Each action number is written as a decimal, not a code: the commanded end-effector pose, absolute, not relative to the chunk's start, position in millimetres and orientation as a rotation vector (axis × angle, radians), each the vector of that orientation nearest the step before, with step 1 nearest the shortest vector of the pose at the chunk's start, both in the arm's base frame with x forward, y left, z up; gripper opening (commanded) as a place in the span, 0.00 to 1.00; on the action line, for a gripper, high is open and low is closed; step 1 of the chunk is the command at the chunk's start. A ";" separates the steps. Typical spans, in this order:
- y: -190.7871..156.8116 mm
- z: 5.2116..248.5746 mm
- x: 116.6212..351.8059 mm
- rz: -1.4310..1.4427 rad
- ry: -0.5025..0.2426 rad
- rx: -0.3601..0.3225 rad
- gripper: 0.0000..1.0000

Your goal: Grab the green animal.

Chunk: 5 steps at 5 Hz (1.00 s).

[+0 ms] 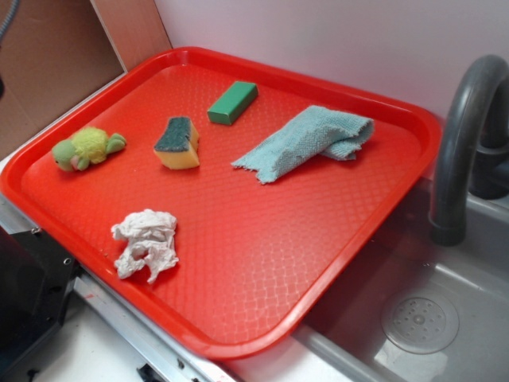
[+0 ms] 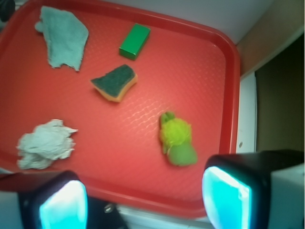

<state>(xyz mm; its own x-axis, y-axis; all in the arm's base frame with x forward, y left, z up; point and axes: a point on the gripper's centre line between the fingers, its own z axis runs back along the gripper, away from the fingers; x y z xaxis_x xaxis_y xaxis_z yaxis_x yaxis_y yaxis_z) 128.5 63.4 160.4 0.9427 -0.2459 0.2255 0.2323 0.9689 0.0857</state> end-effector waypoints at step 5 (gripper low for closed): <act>103.0 18.3 167.4 -0.302 -0.027 0.123 1.00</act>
<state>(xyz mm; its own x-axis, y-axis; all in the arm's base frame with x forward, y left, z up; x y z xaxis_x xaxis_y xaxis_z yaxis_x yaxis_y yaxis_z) 163.7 103.1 17.5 0.9596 -0.2813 -0.0034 0.2796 0.9526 0.1202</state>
